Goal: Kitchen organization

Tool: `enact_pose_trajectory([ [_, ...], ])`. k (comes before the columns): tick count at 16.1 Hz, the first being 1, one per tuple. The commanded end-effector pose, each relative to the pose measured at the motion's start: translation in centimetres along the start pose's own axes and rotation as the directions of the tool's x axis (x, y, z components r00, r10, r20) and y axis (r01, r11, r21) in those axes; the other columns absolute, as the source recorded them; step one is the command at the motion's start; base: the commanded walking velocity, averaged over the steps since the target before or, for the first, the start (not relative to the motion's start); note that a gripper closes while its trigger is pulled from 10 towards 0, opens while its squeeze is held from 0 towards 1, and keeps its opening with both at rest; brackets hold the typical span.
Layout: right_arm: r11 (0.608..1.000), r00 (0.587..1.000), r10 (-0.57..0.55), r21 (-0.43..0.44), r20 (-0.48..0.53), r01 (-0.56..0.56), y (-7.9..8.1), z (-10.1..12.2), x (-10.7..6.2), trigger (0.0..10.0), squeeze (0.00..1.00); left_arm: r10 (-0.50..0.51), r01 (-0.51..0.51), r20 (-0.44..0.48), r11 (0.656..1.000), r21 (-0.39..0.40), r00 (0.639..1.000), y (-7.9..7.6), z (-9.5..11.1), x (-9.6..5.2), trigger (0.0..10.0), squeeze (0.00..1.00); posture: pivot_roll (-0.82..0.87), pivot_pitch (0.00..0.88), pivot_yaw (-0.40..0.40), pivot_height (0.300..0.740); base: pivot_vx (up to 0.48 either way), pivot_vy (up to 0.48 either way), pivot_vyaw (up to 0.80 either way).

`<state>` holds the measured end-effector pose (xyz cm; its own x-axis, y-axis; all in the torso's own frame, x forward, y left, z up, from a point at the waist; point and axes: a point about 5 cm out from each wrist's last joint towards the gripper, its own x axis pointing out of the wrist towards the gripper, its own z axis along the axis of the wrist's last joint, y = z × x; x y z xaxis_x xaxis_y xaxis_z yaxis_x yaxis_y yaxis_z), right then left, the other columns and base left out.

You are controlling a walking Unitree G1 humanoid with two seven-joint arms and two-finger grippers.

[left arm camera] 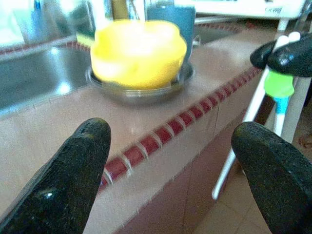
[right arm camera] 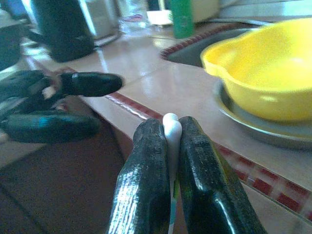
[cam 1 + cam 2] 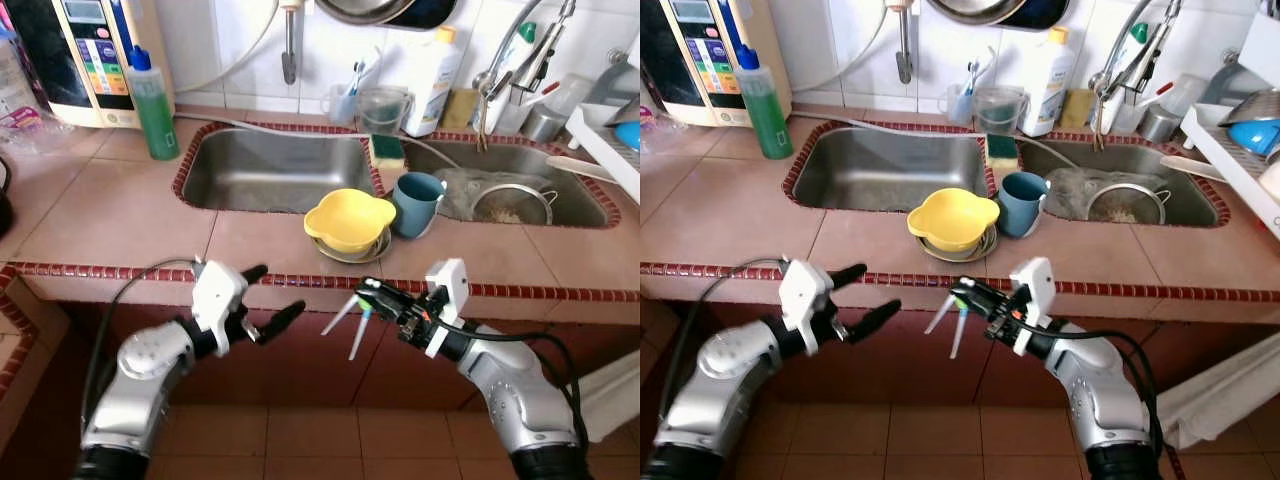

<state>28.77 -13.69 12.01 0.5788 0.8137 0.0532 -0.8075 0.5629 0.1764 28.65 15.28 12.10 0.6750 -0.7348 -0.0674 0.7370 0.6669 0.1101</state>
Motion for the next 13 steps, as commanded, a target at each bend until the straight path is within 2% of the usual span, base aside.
enact_pose_trajectory([
  [1, 0.999, 0.998, 0.041, -0.013, 0.041, -0.040, 0.5, 2.1, 0.1, 10.0, 0.00, -0.001, 0.000, 0.041, 1.000, 0.014, 0.999, 0.4, 1.9, 0.1, 10.0, 0.00, -0.06, 0.000, -0.030, 0.740, 0.000, 0.000, 0.00],
  [3, 0.999, 0.996, 0.043, -0.024, 0.083, -0.041, 0.5, 3.5, 0.4, 10.0, 0.00, 0.031, -0.033, 0.083, 0.999, 0.026, 0.996, 1.2, 3.3, 0.0, 10.0, 0.00, -0.06, 0.000, -0.031, 0.740, 0.000, 0.000, 0.00],
  [4, 0.998, 0.988, 0.050, -0.032, 0.147, -0.046, 0.5, 5.5, 0.6, 10.0, 0.00, 0.073, -0.078, 0.140, 0.996, 0.033, 0.987, 2.1, 5.2, 0.0, 10.0, 0.00, -0.06, 0.000, -0.033, 0.740, 0.000, 0.000, 0.00],
  [5, 0.998, 0.985, 0.053, -0.033, 0.165, -0.048, 0.5, 6.1, 0.7, 10.0, 0.00, 0.086, -0.094, 0.158, 0.995, 0.041, 0.984, 2.4, 5.7, 0.0, 10.0, 0.00, -0.06, 0.000, -0.033, 0.740, 0.000, 0.000, 0.00],
  [6, 0.997, 0.977, 0.063, -0.050, 0.204, -0.054, 0.5, 7.9, 0.8, 10.0, 0.00, 0.157, -0.173, 0.214, 0.983, 0.059, 0.964, 3.5, 7.6, -0.1, 10.0, 0.00, -0.06, 0.000, -0.034, 0.740, 0.000, 0.000, 0.00],
  [7, 0.997, 0.975, 0.065, -0.059, 0.215, -0.053, 0.5, 8.5, 0.9, 10.0, 0.00, 0.179, -0.200, 0.231, 0.977, 0.068, 0.956, 3.9, 8.2, -0.1, 10.0, 0.00, -0.06, 0.000, -0.034, 0.740, 0.000, 0.000, 0.00],
  [8, 0.995, 0.965, 0.070, -0.083, 0.252, -0.050, 0.4, 10.0, 1.2, 10.0, 0.00, 0.294, -0.336, 0.272, 0.934, 0.121, 0.916, 5.4, 9.6, -0.4, 10.0, 0.00, -0.06, 0.000, -0.034, 0.740, 0.000, 0.000, 0.00],
  [11, 0.993, 0.942, 0.018, -0.118, 0.335, 0.023, -0.7, 12.5, 1.4, 10.0, 0.00, 0.473, -0.511, 0.267, 0.855, 0.090, 0.839, 8.3, 10.8, -1.0, 10.0, 0.00, -0.05, 0.000, -0.033, 0.740, 0.000, 0.000, 0.00],
  [12, 0.990, 0.931, -0.011, -0.127, 0.364, 0.062, -1.1, 13.2, 1.4, 10.0, 0.00, 0.508, -0.547, 0.284, 0.833, 0.077, 0.813, 8.8, 11.2, -1.2, 10.0, 0.00, -0.05, 0.000, -0.032, 0.740, 0.000, 0.000, 0.00],
  [13, 0.985, 0.913, -0.059, -0.127, 0.403, 0.119, -1.7, 14.0, 1.3, 10.0, 0.00, 0.557, -0.599, 0.303, 0.798, 0.061, 0.773, 9.4, 11.7, -1.3, 10.0, 0.00, -0.05, 0.000, -0.033, 0.740, 0.000, 0.000, 0.00],
])
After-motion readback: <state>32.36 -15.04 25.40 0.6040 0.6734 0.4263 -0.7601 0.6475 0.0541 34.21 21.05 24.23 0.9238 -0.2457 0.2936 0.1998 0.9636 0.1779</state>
